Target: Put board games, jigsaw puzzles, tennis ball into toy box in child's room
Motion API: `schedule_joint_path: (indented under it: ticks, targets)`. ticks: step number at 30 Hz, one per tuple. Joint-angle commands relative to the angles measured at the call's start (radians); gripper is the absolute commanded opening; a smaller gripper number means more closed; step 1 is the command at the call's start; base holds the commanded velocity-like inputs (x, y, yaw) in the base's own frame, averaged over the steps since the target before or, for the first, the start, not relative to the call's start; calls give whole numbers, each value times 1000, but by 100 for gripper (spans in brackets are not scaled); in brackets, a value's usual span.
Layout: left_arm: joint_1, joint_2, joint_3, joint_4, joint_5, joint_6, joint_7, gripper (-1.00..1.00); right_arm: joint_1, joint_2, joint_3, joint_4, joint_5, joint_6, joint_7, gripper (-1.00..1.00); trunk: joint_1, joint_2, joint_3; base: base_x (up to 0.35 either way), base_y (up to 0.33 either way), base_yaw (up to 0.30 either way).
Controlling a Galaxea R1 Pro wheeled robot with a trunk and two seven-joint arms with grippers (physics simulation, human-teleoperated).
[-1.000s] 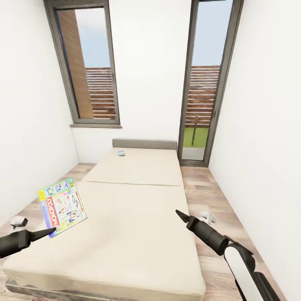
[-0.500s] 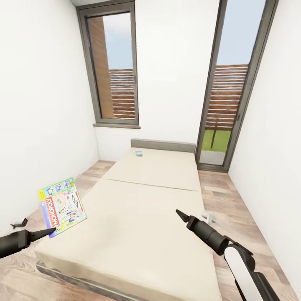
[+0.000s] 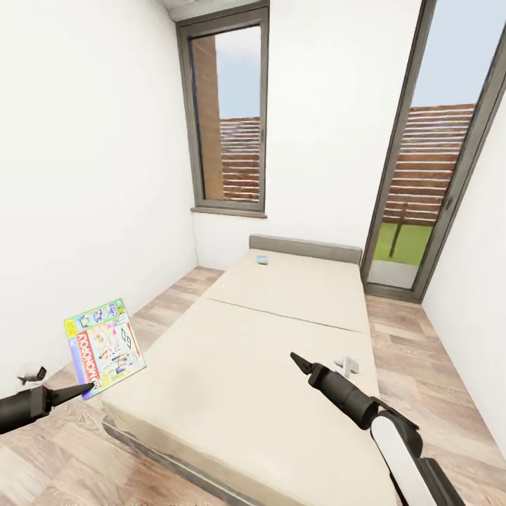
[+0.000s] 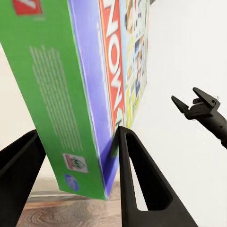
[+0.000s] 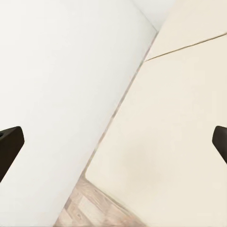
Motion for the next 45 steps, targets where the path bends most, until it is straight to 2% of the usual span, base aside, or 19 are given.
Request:
schedule_joint_path:
  ticks: [1, 13, 17, 26, 41, 45]
  targets:
    - [-1, 0, 0, 0, -1, 10, -4, -100, 0, -1, 1, 0, -3, 3, 0, 100, -4, 7, 2, 0, 0, 289]
    - [-1, 1, 0, 0, -1, 10, -4, -100, 0, 0, 3, 3, -1, -7, -1, 100, -50, 91, 40, 0, 0, 289]
    - [-1, 0, 0, 0, -1, 10, -4, -100, 0, 1, 4, 3, 24, -18, -1, 100, -65, 119, 52, 0, 0, 289]
    - [-1, 1, 0, 0, -1, 10, -4, -100, 0, 3, 4, 4, 37, -19, -1, 100, -100, 182, 80, 0, 0, 289]
    - [-1, 2, 0, 0, -1, 10, -4, -100, 0, 4, 5, 5, 39, -21, -3, 100, -157, 287, 127, 0, 0, 289]
    - [-1, 2, -1, 0, -1, 10, -4, -100, 0, 11, 5, 5, 39, -20, -2, 100, -173, 315, 140, 0, 0, 289]
